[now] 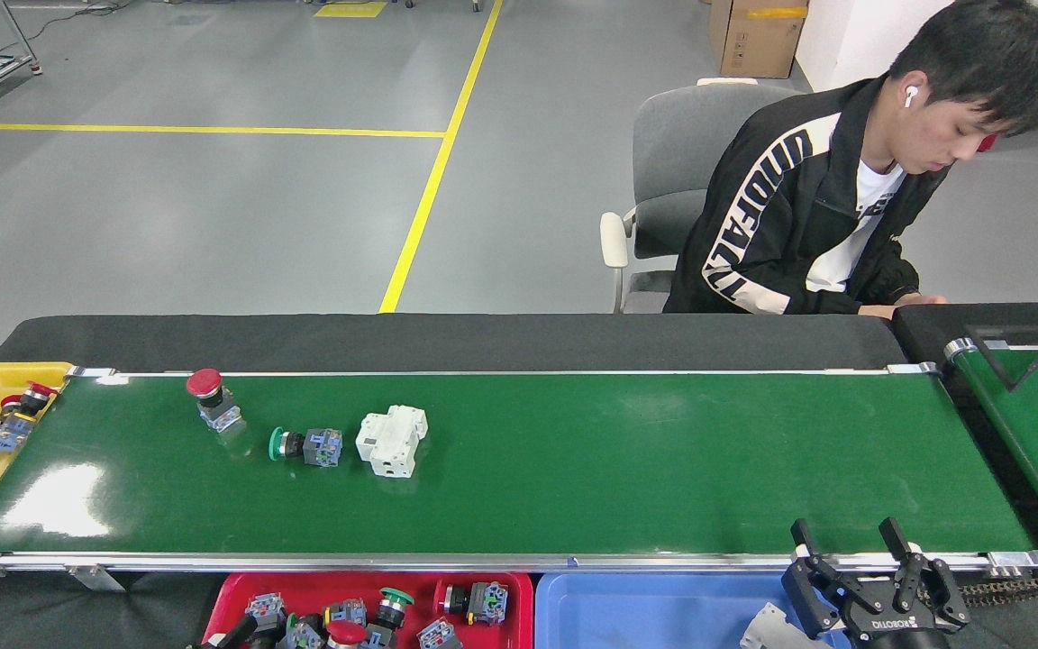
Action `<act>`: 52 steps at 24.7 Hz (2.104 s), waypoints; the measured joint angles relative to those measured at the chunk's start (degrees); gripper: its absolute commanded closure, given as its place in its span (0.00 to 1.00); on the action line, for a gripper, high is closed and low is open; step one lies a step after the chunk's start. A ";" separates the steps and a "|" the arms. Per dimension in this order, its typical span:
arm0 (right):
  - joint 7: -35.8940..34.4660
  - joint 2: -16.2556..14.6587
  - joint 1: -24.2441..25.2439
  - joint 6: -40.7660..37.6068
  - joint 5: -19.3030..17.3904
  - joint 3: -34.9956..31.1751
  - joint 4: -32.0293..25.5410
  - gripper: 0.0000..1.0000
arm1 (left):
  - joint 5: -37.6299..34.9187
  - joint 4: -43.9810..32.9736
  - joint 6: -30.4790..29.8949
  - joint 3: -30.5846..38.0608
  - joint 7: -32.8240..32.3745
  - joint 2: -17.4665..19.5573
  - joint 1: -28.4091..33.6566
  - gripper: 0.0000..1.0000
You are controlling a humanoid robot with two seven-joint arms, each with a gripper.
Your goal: Pick switch part from conveyor to tray
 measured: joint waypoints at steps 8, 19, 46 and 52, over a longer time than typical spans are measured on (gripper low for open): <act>0.00 0.00 0.04 0.16 0.00 0.13 0.00 0.04 | 0.14 1.42 15.02 8.15 0.14 -5.05 -2.76 0.00; 0.00 0.00 0.04 0.15 0.00 0.13 -0.01 0.04 | -10.71 19.91 18.86 6.63 -4.42 -4.89 -26.28 0.00; 0.00 0.00 0.10 0.23 -0.01 0.01 0.19 0.04 | -2.14 49.13 16.94 -4.08 1.48 7.02 -43.15 0.95; 0.00 0.00 0.41 0.19 -0.01 0.06 0.20 0.04 | -0.24 21.72 12.78 -4.22 1.58 6.54 -22.30 0.94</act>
